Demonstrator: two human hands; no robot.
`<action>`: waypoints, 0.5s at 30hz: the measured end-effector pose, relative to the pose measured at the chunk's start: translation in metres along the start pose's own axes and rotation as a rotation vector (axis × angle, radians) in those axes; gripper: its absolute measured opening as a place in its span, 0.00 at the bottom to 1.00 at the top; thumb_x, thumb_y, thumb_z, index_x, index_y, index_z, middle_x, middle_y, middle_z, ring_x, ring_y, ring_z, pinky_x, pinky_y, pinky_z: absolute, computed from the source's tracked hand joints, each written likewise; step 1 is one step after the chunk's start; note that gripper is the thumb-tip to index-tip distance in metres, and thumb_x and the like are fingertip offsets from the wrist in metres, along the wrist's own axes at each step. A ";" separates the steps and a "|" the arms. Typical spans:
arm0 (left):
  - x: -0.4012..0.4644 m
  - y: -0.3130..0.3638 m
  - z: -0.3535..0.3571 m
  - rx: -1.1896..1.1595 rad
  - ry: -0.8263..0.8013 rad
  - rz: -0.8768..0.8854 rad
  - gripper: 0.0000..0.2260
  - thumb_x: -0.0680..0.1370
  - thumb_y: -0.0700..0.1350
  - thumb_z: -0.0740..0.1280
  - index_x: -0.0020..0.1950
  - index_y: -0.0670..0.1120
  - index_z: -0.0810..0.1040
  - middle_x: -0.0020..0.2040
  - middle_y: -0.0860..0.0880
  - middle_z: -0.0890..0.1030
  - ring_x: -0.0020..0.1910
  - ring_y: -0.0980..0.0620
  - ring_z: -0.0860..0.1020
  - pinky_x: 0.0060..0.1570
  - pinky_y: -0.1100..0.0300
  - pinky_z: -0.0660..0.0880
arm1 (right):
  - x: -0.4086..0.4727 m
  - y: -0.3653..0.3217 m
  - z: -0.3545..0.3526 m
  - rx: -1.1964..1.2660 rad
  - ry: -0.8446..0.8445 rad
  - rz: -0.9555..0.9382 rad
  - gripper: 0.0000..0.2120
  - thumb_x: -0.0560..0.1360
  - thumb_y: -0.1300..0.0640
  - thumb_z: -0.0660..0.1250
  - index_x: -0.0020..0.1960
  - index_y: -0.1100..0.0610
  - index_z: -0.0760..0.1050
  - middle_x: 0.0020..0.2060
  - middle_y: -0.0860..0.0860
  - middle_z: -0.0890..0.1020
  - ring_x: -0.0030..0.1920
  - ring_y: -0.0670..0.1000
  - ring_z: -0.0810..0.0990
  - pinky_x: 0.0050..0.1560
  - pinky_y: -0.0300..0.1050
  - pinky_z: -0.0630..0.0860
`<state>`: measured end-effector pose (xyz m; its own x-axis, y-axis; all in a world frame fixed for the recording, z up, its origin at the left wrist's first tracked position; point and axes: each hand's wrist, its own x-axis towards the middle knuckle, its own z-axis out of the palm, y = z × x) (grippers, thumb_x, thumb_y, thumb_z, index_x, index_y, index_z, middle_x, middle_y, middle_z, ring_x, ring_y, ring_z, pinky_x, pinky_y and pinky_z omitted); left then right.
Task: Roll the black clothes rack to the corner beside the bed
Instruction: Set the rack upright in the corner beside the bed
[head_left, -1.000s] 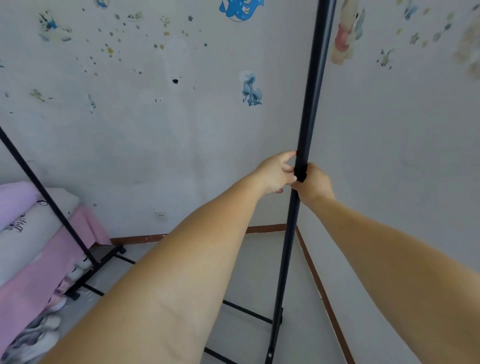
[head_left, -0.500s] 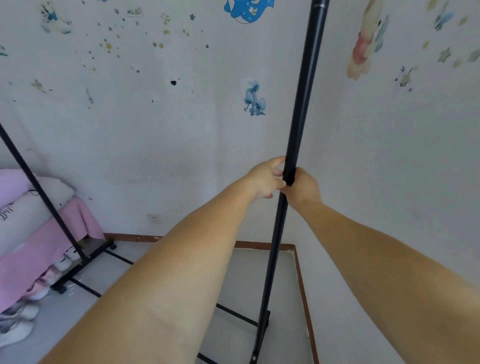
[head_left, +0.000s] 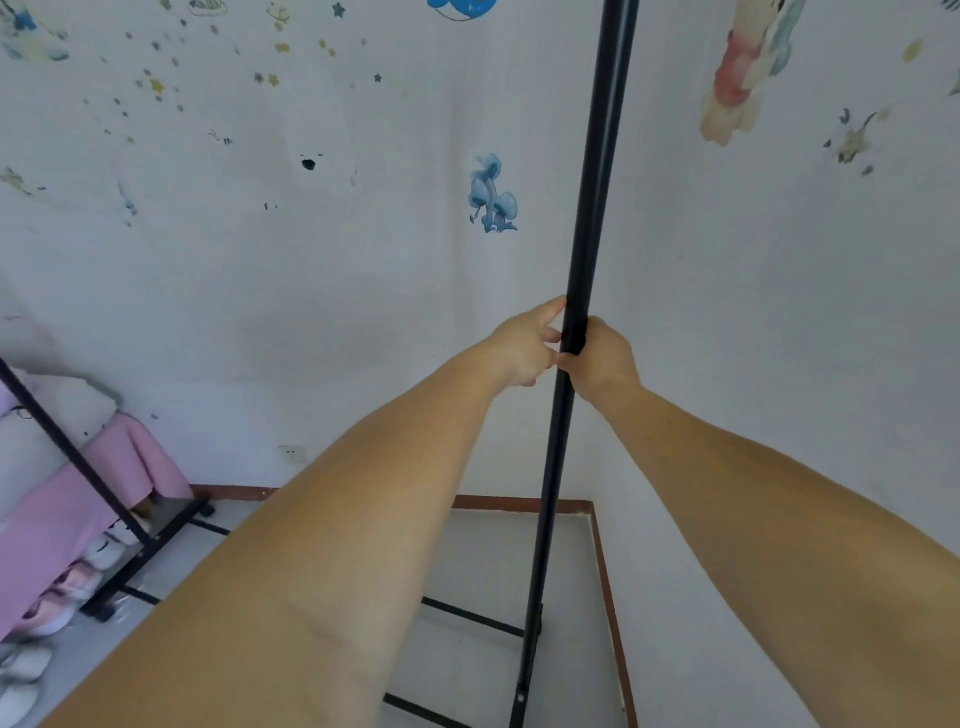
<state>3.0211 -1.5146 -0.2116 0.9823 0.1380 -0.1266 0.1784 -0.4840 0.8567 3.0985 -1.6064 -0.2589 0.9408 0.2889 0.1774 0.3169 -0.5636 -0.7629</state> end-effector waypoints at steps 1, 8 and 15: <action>0.009 0.000 -0.002 0.003 -0.010 0.003 0.32 0.77 0.32 0.58 0.75 0.58 0.52 0.72 0.45 0.68 0.64 0.46 0.71 0.58 0.54 0.72 | 0.008 0.001 0.001 -0.005 0.006 0.004 0.14 0.75 0.63 0.65 0.60 0.61 0.71 0.53 0.57 0.80 0.47 0.53 0.77 0.43 0.44 0.72; 0.073 0.006 -0.024 0.048 -0.074 0.032 0.34 0.76 0.30 0.57 0.75 0.56 0.52 0.72 0.46 0.68 0.64 0.47 0.71 0.55 0.56 0.73 | 0.069 0.004 0.010 -0.037 0.076 0.066 0.16 0.75 0.63 0.65 0.62 0.61 0.70 0.55 0.58 0.79 0.54 0.58 0.79 0.44 0.43 0.72; 0.135 0.000 -0.039 0.066 -0.118 0.057 0.34 0.77 0.31 0.58 0.75 0.57 0.50 0.72 0.46 0.68 0.63 0.46 0.72 0.57 0.54 0.73 | 0.125 0.010 0.019 -0.046 0.123 0.077 0.15 0.75 0.65 0.64 0.62 0.62 0.70 0.54 0.58 0.79 0.53 0.57 0.79 0.44 0.43 0.71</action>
<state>3.1511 -1.4623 -0.2092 0.9902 0.0076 -0.1396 0.1212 -0.5444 0.8300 3.2164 -1.5609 -0.2560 0.9692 0.1483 0.1965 0.2460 -0.6158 -0.7485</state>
